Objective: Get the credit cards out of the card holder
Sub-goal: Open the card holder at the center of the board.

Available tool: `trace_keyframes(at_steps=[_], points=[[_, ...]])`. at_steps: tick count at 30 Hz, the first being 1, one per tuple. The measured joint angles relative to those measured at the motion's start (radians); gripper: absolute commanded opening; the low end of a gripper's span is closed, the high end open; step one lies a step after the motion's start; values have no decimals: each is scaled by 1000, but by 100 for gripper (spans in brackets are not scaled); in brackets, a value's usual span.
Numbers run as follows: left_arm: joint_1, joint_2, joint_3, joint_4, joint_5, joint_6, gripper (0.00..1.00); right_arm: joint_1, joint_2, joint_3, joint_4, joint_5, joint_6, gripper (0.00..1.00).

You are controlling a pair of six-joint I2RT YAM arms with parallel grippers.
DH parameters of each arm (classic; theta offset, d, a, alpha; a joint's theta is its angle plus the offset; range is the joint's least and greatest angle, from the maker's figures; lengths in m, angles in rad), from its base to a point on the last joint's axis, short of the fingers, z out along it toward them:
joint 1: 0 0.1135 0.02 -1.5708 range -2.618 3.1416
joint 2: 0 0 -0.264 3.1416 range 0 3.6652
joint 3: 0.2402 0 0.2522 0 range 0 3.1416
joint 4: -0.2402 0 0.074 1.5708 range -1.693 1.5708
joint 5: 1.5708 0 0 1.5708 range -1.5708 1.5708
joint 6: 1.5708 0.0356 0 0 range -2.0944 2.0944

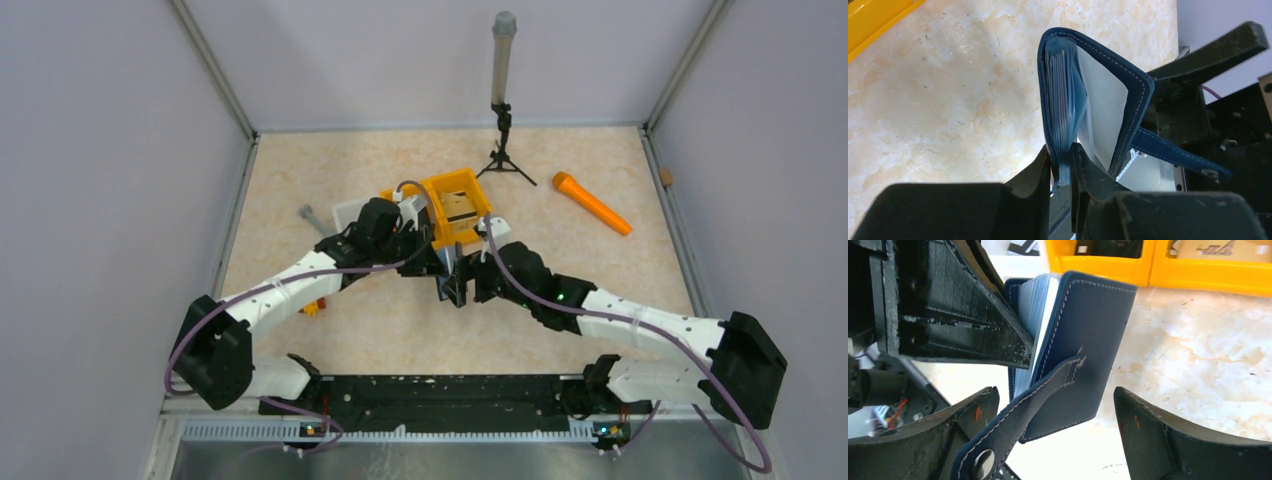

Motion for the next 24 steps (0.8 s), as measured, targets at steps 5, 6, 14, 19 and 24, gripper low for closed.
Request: trace_keyframes(at_steps=[5,6,14,19,24], points=[[0,16,0,-17,-6,5,2,50,61,68,-87,178,-19,68],[0,16,0,-19,-14,8,2,50,62,68,-102,204,-17,68],[0,16,0,-40,-25,23,2,51,5,58,-161,325,-27,59],[0,15,0,-38,1,26,2,32,-13,31,-159,320,-32,58],[0,-18,-37,12,25,21,3,-55,-66,-47,-91,180,-8,31]])
